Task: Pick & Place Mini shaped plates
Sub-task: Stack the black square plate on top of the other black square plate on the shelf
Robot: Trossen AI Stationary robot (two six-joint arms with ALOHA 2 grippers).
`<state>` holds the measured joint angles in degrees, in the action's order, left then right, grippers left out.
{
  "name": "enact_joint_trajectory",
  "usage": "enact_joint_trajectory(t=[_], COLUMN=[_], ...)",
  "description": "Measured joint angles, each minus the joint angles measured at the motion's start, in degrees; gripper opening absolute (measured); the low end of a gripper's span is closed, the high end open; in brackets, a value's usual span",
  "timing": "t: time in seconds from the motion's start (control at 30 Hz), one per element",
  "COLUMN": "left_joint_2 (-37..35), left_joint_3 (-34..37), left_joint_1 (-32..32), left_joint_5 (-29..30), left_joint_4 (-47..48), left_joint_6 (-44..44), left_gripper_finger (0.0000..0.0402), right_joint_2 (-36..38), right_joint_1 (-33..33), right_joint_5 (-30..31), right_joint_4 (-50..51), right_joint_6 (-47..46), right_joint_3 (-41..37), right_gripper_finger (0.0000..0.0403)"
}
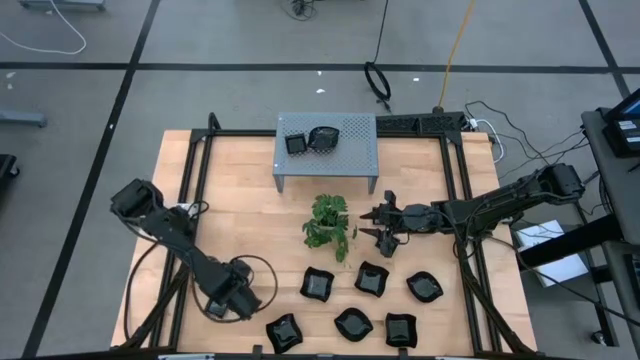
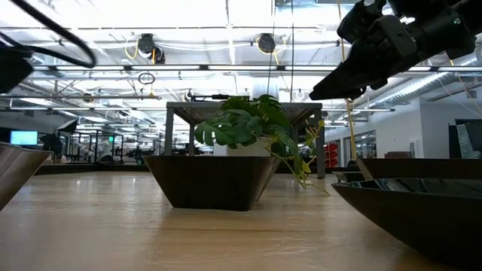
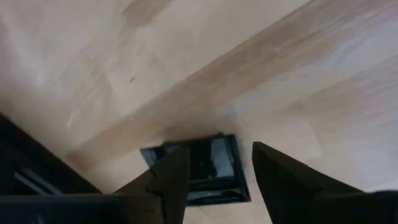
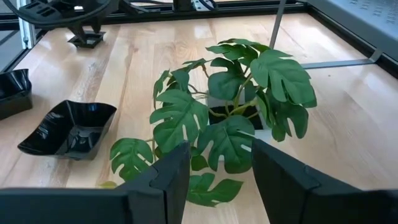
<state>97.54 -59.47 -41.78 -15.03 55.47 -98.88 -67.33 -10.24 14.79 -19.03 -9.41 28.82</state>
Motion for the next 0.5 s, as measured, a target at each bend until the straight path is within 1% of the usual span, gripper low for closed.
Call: enact_joint_trajectory(t=[0.17,0.27,0.37,0.5], left_joint_2=[0.0,0.0,0.0,0.0], left_joint_3=[0.7,1.7,2.5,4.0], left_joint_1=[-2.5,-4.1,-5.3,-6.4], left_joint_5=[0.3,2.3,4.4,4.6], left_joint_4=[-3.6,-6.7,-7.1,-7.7], left_joint_6=[-6.5,-9.7,-11.6,-11.7], left_gripper_finger=[0.0179,0.0179,0.0179,0.0179], right_joint_2=[0.0,0.0,0.0,0.0], right_joint_1=[0.0,0.0,0.0,0.0], right_joint_5=[0.0,0.0,0.1,0.1], right_joint_4=[0.0,0.0,0.0,0.0], right_joint_6=[0.0,0.0,0.0,0.0], right_joint_3=[0.0,0.0,0.0,0.0], right_gripper_finger=[0.0157,0.0157,0.0157,0.0157])
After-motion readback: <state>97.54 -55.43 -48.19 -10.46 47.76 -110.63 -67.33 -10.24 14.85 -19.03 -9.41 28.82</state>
